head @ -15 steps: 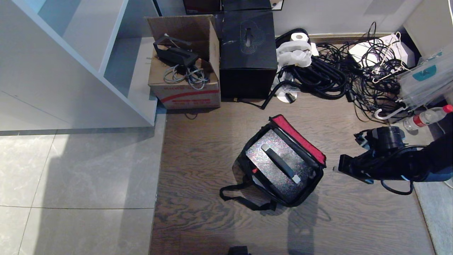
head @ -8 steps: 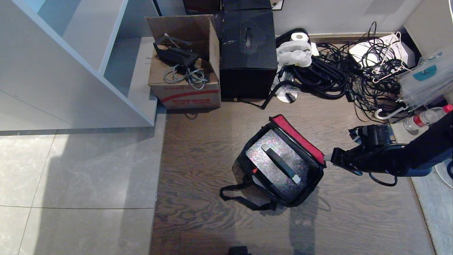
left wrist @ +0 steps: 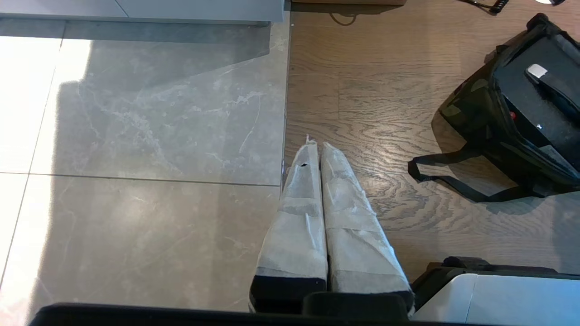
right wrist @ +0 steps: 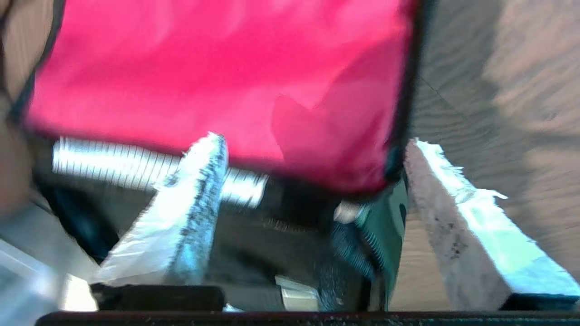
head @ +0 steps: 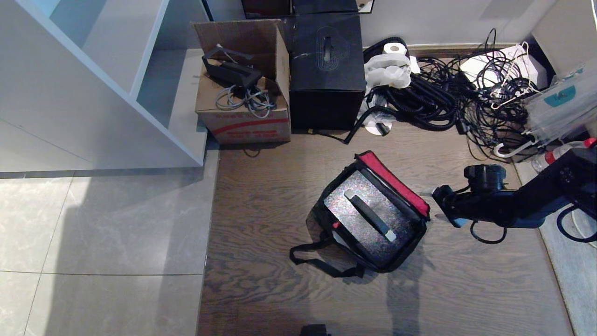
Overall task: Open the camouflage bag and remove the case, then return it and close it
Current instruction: Close the top of the storage box
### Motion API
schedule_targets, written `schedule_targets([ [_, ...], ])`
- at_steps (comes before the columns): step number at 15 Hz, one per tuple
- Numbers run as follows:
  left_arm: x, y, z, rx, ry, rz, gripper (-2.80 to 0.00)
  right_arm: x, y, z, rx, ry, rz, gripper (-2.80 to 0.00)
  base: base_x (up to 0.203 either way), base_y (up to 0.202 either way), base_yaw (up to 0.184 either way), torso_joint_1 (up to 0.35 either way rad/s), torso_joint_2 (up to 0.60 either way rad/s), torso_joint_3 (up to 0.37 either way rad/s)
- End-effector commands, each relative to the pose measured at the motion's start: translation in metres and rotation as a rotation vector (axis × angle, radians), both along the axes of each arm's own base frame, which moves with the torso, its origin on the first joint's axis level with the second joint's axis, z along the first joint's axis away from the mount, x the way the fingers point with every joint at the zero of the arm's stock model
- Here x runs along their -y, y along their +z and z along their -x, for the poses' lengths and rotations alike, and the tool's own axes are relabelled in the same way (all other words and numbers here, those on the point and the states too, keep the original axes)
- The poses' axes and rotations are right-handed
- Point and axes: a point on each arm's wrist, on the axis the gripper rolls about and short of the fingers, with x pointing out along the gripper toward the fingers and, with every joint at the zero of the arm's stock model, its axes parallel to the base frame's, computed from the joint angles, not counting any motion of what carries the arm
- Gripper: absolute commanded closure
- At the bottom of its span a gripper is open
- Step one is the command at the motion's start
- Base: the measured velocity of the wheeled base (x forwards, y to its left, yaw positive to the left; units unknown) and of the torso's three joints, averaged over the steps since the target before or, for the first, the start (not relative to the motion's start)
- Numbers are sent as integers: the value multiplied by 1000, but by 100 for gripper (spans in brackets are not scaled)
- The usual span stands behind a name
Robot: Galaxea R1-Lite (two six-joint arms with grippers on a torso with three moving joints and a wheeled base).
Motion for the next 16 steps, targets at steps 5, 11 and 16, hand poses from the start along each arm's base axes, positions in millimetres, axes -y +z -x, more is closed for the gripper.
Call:
schedule_targets([
  [5,0,0,0,1,0,1,0,17,-48,-13,-141,-96,-131,-280,0,0,0,0,0,0],
  [11,0,0,0,1,0,1,0,22,-62,-38,-132,-153,-220,-280,0,0,0,0,0,0],
  [16,0,0,0,1,0,1,0,24,-64,-56,-86,-172,-266,-280,0,0,0,0,0,0],
])
